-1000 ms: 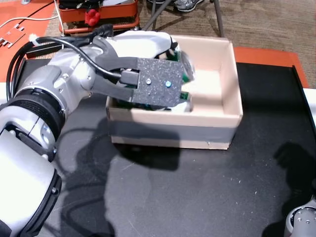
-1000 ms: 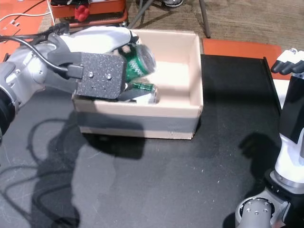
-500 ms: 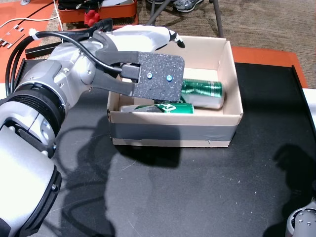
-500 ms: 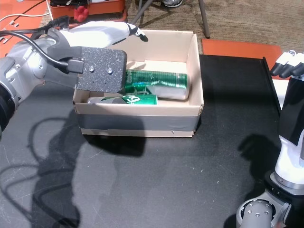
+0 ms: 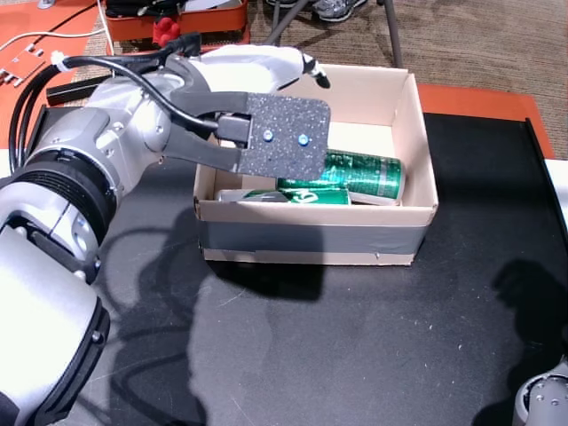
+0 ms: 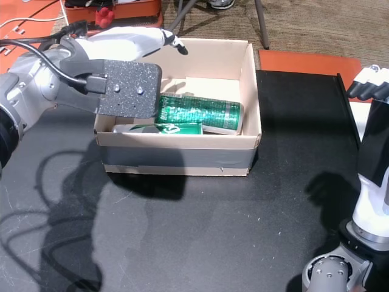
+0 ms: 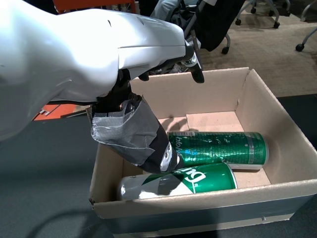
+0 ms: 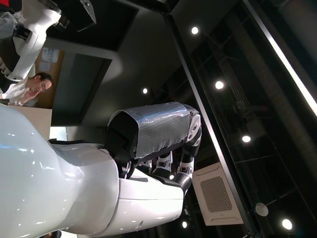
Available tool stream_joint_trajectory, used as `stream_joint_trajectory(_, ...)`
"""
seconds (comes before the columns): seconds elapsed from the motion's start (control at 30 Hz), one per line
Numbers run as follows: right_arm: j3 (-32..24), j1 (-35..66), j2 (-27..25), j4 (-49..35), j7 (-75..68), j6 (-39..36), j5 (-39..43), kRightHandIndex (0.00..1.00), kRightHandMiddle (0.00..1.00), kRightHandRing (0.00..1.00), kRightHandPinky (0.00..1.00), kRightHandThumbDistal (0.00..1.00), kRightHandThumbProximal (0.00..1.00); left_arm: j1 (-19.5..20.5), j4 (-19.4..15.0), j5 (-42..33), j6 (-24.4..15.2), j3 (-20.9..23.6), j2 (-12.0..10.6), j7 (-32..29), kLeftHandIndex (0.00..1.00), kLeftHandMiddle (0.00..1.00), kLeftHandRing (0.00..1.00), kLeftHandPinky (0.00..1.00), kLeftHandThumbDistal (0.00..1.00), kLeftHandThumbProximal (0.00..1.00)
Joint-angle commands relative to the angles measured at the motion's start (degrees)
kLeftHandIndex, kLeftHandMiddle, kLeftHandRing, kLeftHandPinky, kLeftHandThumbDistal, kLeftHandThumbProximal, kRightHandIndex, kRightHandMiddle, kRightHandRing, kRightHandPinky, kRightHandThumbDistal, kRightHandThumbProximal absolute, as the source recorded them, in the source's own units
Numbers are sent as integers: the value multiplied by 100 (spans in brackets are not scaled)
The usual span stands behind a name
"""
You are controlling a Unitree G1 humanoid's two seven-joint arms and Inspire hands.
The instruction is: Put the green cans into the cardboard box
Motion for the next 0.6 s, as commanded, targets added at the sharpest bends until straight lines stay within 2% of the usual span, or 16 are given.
stream_joint_trajectory(0.0, 16, -28, 60, 24, -49, -98, -61, 26, 30, 37, 49, 21, 41, 62, -5, -50, -86, 49, 90, 21, 88, 98, 100, 84, 86, 4)
stream_joint_trajectory(0.07, 6, -56, 50, 87, -37, -182, -72, 26, 30, 37, 49, 22, 43, 103, -20, -58, -221, 55, 112, 85, 86, 97, 99, 83, 85, 5)
stream_joint_trajectory(0.13, 6, -74, 33, 142, 18, -152, -25, 27, 31, 37, 49, 24, 42, 144, -41, -33, -432, 27, 144, 160, 85, 97, 98, 82, 79, 5)
stream_joint_trajectory(0.23, 19, -62, 36, 188, -52, -227, -94, 27, 31, 37, 49, 31, 45, 225, -85, -29, -782, 0, 182, 344, 84, 94, 95, 79, 73, 0)
stream_joint_trajectory(0.27, 25, -57, 35, 183, -35, -205, -79, 27, 31, 37, 49, 29, 44, 276, -103, -96, -940, 50, 200, 374, 83, 92, 94, 79, 71, 0)
stream_joint_trajectory(0.33, 23, -57, 30, 197, 10, -198, -55, 27, 31, 37, 49, 27, 45, 431, -158, -297, -1423, 215, 280, 451, 82, 88, 89, 75, 67, 0)
stream_joint_trajectory(0.47, 29, -50, 19, 217, -24, -252, -106, 28, 32, 38, 49, 29, 46, 889, -342, -664, -2601, 555, 573, 766, 75, 81, 83, 71, 58, 0)
stream_joint_trajectory(0.57, 45, -50, 12, 222, -57, -291, -154, 27, 31, 38, 49, 28, 47, 1398, -514, -1295, -3578, 1015, 791, 582, 71, 77, 79, 68, 53, 0)
